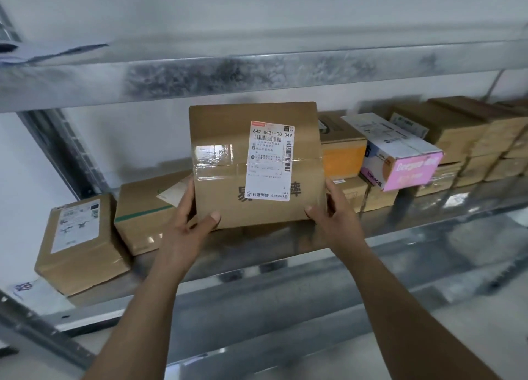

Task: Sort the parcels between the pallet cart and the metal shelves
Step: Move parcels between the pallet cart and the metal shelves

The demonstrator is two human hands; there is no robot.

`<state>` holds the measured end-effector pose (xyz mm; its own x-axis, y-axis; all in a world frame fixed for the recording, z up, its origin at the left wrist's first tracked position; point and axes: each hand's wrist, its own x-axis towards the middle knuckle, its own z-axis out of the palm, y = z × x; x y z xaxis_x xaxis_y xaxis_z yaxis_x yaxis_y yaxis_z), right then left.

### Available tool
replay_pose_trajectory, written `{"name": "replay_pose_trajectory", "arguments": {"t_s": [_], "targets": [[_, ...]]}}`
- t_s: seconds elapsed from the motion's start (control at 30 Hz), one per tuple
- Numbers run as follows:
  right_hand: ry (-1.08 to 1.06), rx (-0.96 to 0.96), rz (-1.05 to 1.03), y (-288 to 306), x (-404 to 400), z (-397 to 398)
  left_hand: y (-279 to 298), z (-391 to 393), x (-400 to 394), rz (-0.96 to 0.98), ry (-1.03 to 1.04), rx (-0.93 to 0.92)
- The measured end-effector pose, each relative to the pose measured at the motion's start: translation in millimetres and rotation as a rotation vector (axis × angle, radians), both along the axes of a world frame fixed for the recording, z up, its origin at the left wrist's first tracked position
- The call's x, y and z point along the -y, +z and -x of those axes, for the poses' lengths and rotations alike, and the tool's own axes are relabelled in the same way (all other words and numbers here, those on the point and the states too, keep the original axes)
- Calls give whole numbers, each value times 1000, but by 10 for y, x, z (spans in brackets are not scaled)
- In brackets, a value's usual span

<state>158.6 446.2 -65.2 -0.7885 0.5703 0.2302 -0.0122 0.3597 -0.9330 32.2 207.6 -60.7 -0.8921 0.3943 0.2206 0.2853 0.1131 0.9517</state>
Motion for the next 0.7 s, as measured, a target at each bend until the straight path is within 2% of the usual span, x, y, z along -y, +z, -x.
{"name": "replay_pose_trajectory", "arguments": {"t_s": [0.43, 0.7], "targets": [[-298, -117, -92, -53, -273, -1064, -126, -485, -658, -7, -301, 20], [-403, -116, -43, -91, -838, -1798, -126, -935, -1447, -10, -488, 66]]}}
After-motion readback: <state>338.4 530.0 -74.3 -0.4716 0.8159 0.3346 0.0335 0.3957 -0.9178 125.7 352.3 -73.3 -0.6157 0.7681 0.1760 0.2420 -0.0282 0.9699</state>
